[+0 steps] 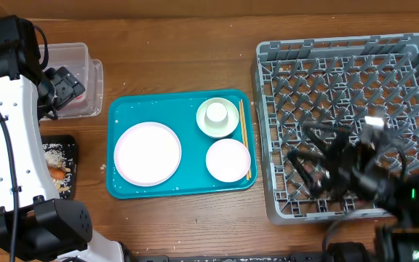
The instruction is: Sort waste into correct bins and load items into the dishwasher
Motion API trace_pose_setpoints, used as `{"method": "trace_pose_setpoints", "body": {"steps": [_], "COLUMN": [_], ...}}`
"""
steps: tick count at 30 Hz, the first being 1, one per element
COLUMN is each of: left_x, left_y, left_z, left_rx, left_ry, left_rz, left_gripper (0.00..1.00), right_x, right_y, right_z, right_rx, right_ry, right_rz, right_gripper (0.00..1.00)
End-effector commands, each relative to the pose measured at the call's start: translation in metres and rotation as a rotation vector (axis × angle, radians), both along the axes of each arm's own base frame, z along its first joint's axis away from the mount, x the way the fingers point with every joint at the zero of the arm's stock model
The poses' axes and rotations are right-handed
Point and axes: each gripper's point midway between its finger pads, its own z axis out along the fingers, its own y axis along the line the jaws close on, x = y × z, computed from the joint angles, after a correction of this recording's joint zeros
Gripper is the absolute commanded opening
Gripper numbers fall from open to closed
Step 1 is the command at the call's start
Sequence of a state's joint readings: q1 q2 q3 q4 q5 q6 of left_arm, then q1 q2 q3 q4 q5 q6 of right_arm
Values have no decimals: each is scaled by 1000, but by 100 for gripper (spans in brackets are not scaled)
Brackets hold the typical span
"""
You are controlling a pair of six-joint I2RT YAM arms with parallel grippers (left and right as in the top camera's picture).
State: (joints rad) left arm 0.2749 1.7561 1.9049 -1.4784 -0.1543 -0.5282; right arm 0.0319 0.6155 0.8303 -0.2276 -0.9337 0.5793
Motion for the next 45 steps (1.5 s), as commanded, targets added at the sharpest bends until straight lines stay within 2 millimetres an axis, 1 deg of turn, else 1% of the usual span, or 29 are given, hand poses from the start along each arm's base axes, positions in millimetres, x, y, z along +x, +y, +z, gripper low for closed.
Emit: {"method": "trace_pose_setpoints", "body": {"steps": [1, 3, 5, 8, 10, 14, 18, 19, 21, 24, 26, 29, 31, 34, 37, 41, 45], "left_x": [-1, -1, -1, -1, -1, -1, -1, -1, -1, -1, -1, -1, -1, -1, -1, -1, -1], "left_y": [1, 1, 1, 1, 1, 1, 1, 1, 1, 1, 1, 1, 1, 1, 1, 1, 1], "left_z": [10, 10, 10, 10, 10, 10, 10, 10, 10, 10, 10, 10, 10, 10, 10, 10, 10], "left_rx": [11, 11, 11, 11, 11, 11, 11, 11, 11, 11, 11, 11, 11, 11, 11, 11, 11], "left_ry": [-26, -26, -26, -26, -26, -26, -26, -26, -26, -26, -26, -26, -26, -26, -26, -26, -26], "left_rz": [-2, -2, -1, -2, -2, -1, -2, -1, -2, -1, -2, -1, -2, -1, -2, -1, -2], "left_gripper": [100, 100, 100, 100, 100, 100, 100, 100, 100, 100, 100, 100, 100, 100, 100, 100, 100], "right_x": [10, 23, 36, 62, 74, 88, 99, 100, 103, 113, 124, 140, 150, 167, 183, 198, 204], "right_y": [15, 23, 29, 33, 39, 75, 100, 108, 122, 132, 140, 142, 140, 130, 125, 127, 134], "right_z": [12, 6, -3, -27, -40, -72, -111, -118, -124, -129, -131, -142, -156, -179, -198, -216, -238], "right_rx": [-105, -165, -242, -397, -481, -563, -598, -596, -576, -554, -539, -551, -584, -632, -665, -705, -739], "right_ry": [-44, 41, 93, 193, 221, 264, 373, 385, 390, 391, 366, 358, 374, 419, 434, 415, 422], "right_rz": [94, 90, 50, -104, -165, -110, -54, -23, 30, 38, 34, -4, -46, -147, -234, -299, -324], "right_gripper": [100, 100, 100, 100, 100, 100, 100, 100, 100, 100, 100, 100, 100, 100, 100, 100, 100]}}
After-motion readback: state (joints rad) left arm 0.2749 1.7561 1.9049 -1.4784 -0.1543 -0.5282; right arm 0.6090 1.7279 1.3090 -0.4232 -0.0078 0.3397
